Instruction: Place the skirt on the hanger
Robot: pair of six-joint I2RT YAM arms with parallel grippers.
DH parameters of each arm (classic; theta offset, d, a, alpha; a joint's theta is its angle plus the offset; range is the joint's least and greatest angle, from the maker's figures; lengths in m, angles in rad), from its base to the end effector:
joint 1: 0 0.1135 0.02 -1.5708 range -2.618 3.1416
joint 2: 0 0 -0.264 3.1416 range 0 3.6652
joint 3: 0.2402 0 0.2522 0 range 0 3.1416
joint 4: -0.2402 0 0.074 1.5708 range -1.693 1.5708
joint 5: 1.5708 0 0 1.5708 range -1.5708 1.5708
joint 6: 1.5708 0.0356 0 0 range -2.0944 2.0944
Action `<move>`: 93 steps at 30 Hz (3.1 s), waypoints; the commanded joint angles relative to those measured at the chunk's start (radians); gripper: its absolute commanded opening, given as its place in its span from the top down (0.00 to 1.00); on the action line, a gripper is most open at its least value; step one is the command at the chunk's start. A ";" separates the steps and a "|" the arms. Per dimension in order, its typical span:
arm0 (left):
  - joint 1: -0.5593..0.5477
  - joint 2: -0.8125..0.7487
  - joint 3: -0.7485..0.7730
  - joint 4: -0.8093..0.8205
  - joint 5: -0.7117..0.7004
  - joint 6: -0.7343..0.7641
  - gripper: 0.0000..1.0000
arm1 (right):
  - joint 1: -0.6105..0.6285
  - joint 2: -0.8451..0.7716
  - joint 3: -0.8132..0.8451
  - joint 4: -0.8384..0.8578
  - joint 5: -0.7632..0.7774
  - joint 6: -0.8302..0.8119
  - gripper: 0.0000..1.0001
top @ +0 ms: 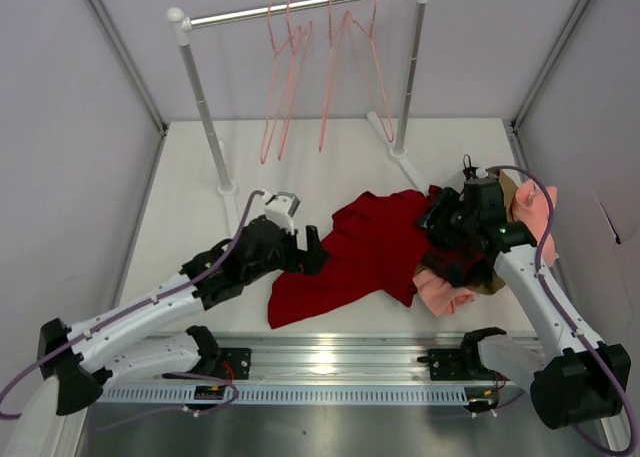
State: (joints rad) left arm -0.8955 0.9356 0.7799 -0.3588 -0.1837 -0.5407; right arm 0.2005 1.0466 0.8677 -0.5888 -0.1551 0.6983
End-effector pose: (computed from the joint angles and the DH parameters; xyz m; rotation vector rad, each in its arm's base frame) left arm 0.1361 -0.1595 0.2937 0.2652 2.1326 -0.6749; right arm 0.2127 0.0488 0.2817 0.5171 2.3573 0.6137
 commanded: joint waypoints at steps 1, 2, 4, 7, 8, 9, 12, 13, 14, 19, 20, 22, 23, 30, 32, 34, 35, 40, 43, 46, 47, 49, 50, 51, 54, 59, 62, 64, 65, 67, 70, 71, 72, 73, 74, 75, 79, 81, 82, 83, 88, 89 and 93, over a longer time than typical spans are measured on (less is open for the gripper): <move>-0.071 0.081 0.077 0.135 -0.033 0.037 0.01 | -0.006 -0.010 0.020 0.092 -0.021 0.021 0.53; -0.098 0.106 0.093 0.145 -0.031 0.050 0.01 | -0.004 -0.013 0.030 0.096 -0.014 0.017 0.61; -0.117 0.187 0.140 0.188 -0.022 0.090 0.01 | -0.004 -0.014 0.048 0.104 -0.008 0.009 0.82; -0.144 0.303 0.223 0.237 0.001 0.136 0.01 | -0.006 -0.007 0.083 0.103 -0.014 -0.002 1.00; -0.155 0.331 0.240 0.245 0.009 0.145 0.01 | -0.001 -0.005 0.091 0.103 -0.018 -0.002 1.00; -0.161 0.360 0.278 0.254 0.009 0.160 0.01 | -0.001 -0.003 0.097 0.103 -0.023 -0.005 1.00; -0.178 0.465 0.375 0.253 0.016 0.180 0.01 | 0.013 -0.008 0.119 0.121 -0.021 -0.009 1.00; -0.184 0.488 0.392 0.251 0.021 0.186 0.01 | 0.022 -0.010 0.140 0.124 -0.014 -0.013 1.00; -0.197 0.523 0.438 0.248 0.026 0.196 0.01 | 0.049 -0.010 0.154 0.122 -0.002 -0.017 1.00; -0.237 0.583 0.492 0.261 0.043 0.243 0.01 | 0.171 0.021 0.235 0.122 0.124 -0.066 1.00; -0.243 0.589 0.493 0.268 0.047 0.243 0.01 | 0.189 0.030 0.246 0.124 0.127 -0.068 1.00; -0.246 0.600 0.486 0.274 0.049 0.239 0.01 | 0.195 0.050 0.249 0.132 0.117 -0.063 1.00; -0.246 0.601 0.486 0.274 0.044 0.231 0.01 | 0.197 0.058 0.248 0.136 0.117 -0.048 1.00; -0.252 0.589 0.443 0.300 -0.026 0.205 0.01 | 0.211 0.067 0.229 0.179 0.154 0.053 1.00; -0.261 0.586 0.433 0.317 -0.046 0.202 0.01 | 0.214 0.067 0.218 0.196 0.184 0.090 1.00; -0.270 0.586 0.427 0.330 -0.065 0.206 0.01 | 0.220 0.069 0.202 0.228 0.192 0.142 1.00; -0.278 0.592 0.430 0.331 -0.094 0.206 0.01 | 0.221 0.072 0.200 0.236 0.198 0.158 1.00; -0.287 0.624 0.443 0.302 -0.183 0.147 0.01 | 0.237 0.072 0.200 0.247 0.276 0.222 1.00; -0.289 0.624 0.417 0.339 -0.203 0.107 0.02 | 0.237 0.066 0.198 0.247 0.301 0.234 1.00; -0.289 0.632 0.401 0.353 -0.211 0.082 0.05 | 0.238 0.063 0.197 0.242 0.301 0.236 1.00; -0.287 0.638 0.406 0.383 -0.212 0.070 0.05 | 0.240 0.062 0.194 0.241 0.301 0.236 1.00; -0.293 0.657 0.417 0.389 -0.217 0.059 0.09 | 0.240 0.063 0.191 0.234 0.299 0.237 1.00; -0.295 0.664 0.426 0.389 -0.218 0.058 0.10 | 0.240 0.061 0.189 0.233 0.299 0.239 1.00; -0.295 0.670 0.430 0.388 -0.220 0.058 0.12 | 0.240 0.059 0.185 0.231 0.299 0.239 1.00; -0.301 0.697 0.450 0.379 -0.224 0.053 0.23 | 0.240 0.053 0.175 0.236 0.296 0.234 1.00; -0.304 0.709 0.450 0.324 -0.280 0.030 0.52 | 0.238 0.047 0.172 0.236 0.296 0.221 1.00; -0.303 0.681 0.437 0.302 -0.322 0.030 0.74 | 0.238 0.052 0.169 0.241 0.295 0.196 1.00; -0.303 0.655 0.426 0.290 -0.348 0.041 0.80 | 0.240 0.059 0.177 0.231 0.289 0.172 1.00; -0.303 0.622 0.412 0.288 -0.376 0.045 0.94 | 0.238 0.069 0.178 0.227 0.287 0.165 1.00; -0.299 0.588 0.383 0.299 -0.395 0.059 1.00 | 0.241 0.072 0.179 0.225 0.284 0.159 1.00; -0.301 0.525 0.335 0.319 -0.402 0.081 1.00 | 0.246 0.081 0.177 0.242 0.270 0.136 1.00; -0.299 0.496 0.316 0.316 -0.411 0.082 1.00 | 0.250 0.087 0.180 0.241 0.270 0.132 1.00; -0.296 0.480 0.309 0.305 -0.412 0.084 1.00 | 0.254 0.090 0.183 0.242 0.270 0.126 1.00; -0.293 0.465 0.302 0.299 -0.410 0.084 1.00 | 0.257 0.095 0.186 0.244 0.264 0.107 1.00; -0.283 0.429 0.279 0.287 -0.383 0.088 1.00 | 0.263 0.110 0.195 0.244 0.259 0.095 1.00; -0.278 0.411 0.271 0.275 -0.369 0.091 1.00 | 0.266 0.119 0.203 0.242 0.250 0.081 1.00; -0.235 0.307 0.205 0.215 -0.228 0.107 1.00 | 0.315 0.187 0.267 0.202 0.215 0.004 1.00; -0.211 0.241 0.174 0.140 -0.179 0.122 1.00 | 0.364 0.237 0.310 0.189 0.203 -0.043 1.00; -0.204 0.218 0.167 0.104 -0.175 0.122 1.00 | 0.379 0.254 0.324 0.181 0.200 -0.051 1.00; -0.189 0.194 0.154 0.034 -0.177 0.120 1.00 | 0.396 0.271 0.336 0.178 0.200 -0.063 1.00; -0.096 0.010 0.116 -0.163 -0.143 0.073 1.00 | 0.459 0.341 0.358 0.193 0.203 -0.057 1.00; -0.059 -0.013 0.098 -0.193 -0.128 0.071 1.00 | 0.461 0.352 0.360 0.192 0.203 -0.051 1.00; -0.016 -0.090 0.042 -0.187 -0.053 0.073 1.00 | 0.462 0.404 0.358 0.181 0.172 -0.060 1.00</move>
State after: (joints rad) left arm -0.9443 0.9066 0.8539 -0.4129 -0.2722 -0.4709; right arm 0.7017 1.4193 1.1973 -0.3870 -0.0769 0.6937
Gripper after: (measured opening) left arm 0.024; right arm 0.047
